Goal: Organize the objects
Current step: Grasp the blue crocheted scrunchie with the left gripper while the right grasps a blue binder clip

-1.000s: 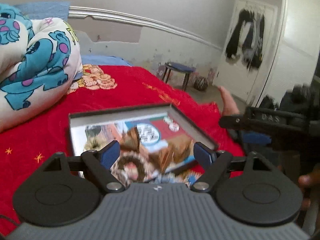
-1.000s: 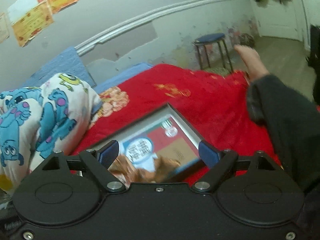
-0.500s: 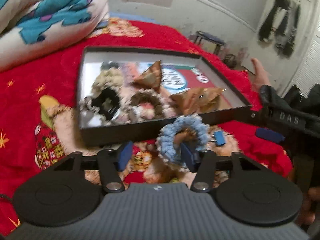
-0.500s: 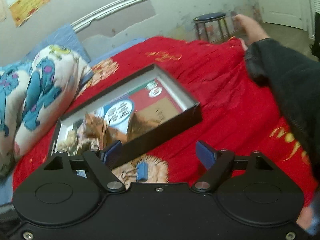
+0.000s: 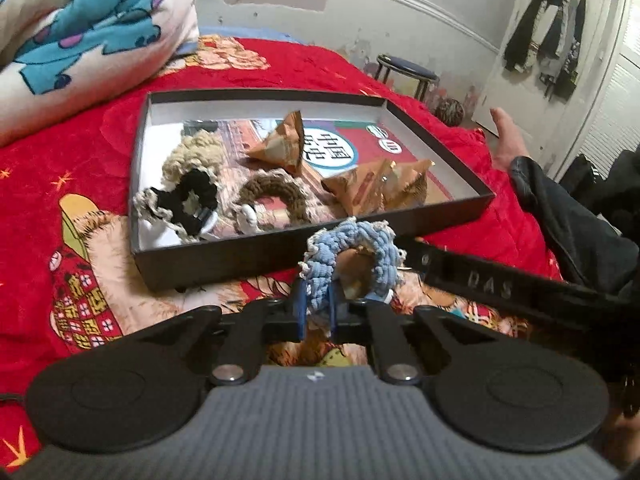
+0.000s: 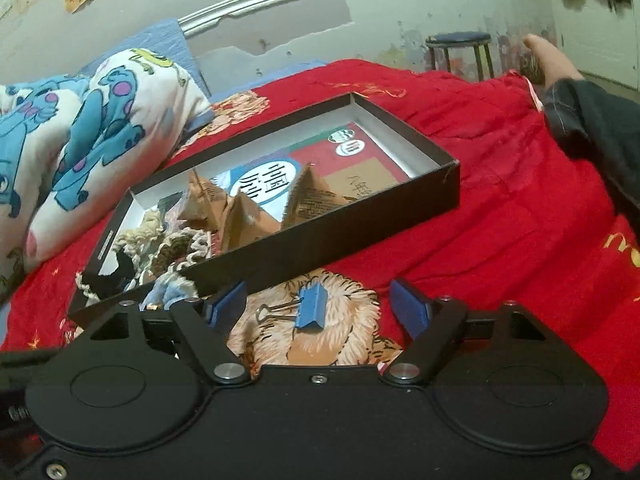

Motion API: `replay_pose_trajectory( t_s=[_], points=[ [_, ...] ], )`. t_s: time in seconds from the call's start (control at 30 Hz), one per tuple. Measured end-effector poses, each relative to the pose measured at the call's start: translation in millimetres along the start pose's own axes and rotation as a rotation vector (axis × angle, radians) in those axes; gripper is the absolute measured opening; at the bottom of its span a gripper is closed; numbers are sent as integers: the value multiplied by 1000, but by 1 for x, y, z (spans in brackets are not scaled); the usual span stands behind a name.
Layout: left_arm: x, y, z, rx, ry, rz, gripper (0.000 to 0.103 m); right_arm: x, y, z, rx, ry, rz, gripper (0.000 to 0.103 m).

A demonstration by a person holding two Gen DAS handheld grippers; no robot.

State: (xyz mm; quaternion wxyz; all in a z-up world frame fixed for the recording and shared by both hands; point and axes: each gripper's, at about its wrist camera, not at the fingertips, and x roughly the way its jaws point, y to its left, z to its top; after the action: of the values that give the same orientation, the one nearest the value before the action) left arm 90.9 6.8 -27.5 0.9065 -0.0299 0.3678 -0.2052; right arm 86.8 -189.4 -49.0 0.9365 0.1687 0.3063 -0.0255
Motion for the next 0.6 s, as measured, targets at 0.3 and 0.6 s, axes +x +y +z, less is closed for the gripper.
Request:
replay_pose_trajectory(
  t_s=[0.3,0.6],
  points=[
    [0,-7,2,62,26,175,14,5,24,-9,-100,11,-44,51],
    [-2,-5,7,63,54,234,14,15,53,-22,-289,23,-58,44]
  ],
)
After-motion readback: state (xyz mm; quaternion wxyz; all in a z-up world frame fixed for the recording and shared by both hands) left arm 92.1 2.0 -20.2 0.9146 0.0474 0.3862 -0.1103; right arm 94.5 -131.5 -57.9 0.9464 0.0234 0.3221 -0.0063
